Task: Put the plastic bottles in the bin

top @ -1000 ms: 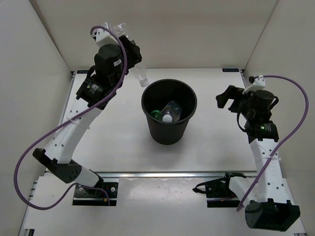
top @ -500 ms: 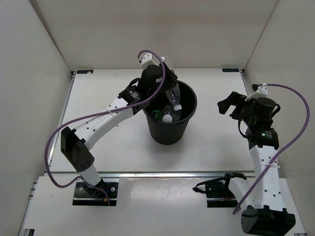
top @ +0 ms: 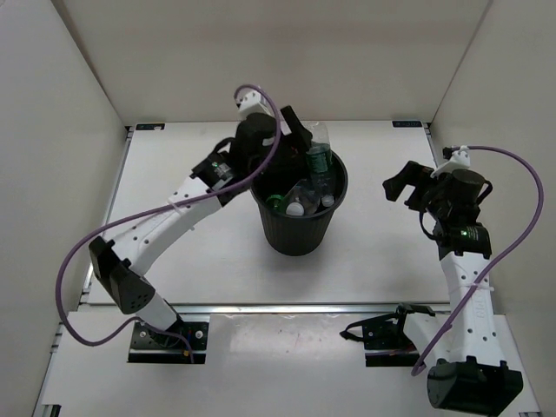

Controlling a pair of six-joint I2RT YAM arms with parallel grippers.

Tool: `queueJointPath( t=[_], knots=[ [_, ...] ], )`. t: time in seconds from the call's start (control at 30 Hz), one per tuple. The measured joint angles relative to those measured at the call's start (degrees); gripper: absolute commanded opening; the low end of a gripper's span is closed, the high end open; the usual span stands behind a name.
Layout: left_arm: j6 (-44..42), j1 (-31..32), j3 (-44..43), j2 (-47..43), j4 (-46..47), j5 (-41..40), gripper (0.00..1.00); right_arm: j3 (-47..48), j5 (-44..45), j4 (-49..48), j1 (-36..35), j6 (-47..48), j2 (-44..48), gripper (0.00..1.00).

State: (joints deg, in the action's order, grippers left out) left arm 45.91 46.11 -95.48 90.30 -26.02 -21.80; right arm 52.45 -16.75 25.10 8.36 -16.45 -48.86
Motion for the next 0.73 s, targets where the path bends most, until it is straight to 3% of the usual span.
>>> queueJointPath(
  t=[0.13, 0.2, 0.37, 0.5, 0.73],
  knots=[
    [-4.4, -5.9, -9.6, -1.8, -7.6, -1.1, 0.99, 3.0, 3.1, 3.7, 0.0, 0.9, -3.5, 0.99],
    [-5.7, -13.1, -9.7, -5.6, -11.4, -0.9, 0.98, 5.1, 5.2, 6.5, 0.5, 1.7, -5.0, 1.00],
    [-6.6, -39.4, 7.4, -18.9, -17.4, -2.4, 0.98, 10.4, 8.7, 14.9, 6.3, 3.8, -8.5, 0.99],
    [-8.4, -41.2, 14.2, -18.8, -24.7, -3.3, 0.99, 12.0, 13.0, 20.3, 8.2, 5.0, -11.7, 0.99],
    [-9.7, -41.1, 22.5, -13.9, -26.8, -1.4, 0.99, 10.7, 14.0, 23.4, 8.3, 6.4, -12.2, 0.99]
  ],
)
